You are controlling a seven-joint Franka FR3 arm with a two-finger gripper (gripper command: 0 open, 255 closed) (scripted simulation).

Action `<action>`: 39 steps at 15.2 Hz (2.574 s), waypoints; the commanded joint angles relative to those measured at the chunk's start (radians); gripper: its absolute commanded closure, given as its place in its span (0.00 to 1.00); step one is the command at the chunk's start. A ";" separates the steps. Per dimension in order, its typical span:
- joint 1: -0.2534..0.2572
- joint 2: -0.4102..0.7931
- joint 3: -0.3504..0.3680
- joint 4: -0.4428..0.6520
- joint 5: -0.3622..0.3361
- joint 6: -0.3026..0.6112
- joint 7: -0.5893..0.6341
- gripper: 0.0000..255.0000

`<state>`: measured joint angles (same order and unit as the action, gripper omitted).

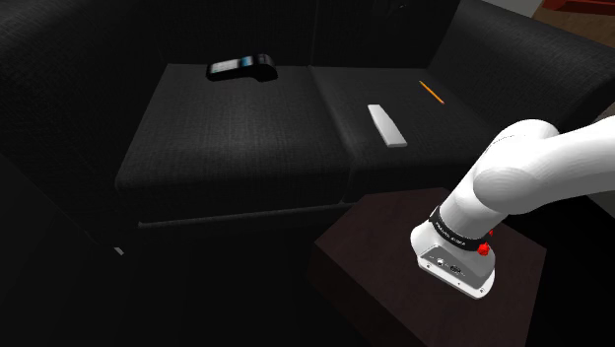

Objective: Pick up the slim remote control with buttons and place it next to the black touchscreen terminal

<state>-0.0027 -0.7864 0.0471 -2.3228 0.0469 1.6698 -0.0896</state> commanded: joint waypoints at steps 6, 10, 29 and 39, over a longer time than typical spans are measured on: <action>-0.068 0.023 -0.025 -0.117 -0.023 0.123 0.064 0.00; -0.125 0.053 -0.047 -0.201 -0.042 0.224 0.116 0.00; -0.355 0.326 -0.142 -0.465 -0.123 0.710 0.312 0.00; -0.355 0.373 -0.145 -0.484 -0.124 0.776 0.311 0.00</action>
<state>-0.3578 -0.4138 -0.0977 -2.8068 -0.0771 2.4458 0.2218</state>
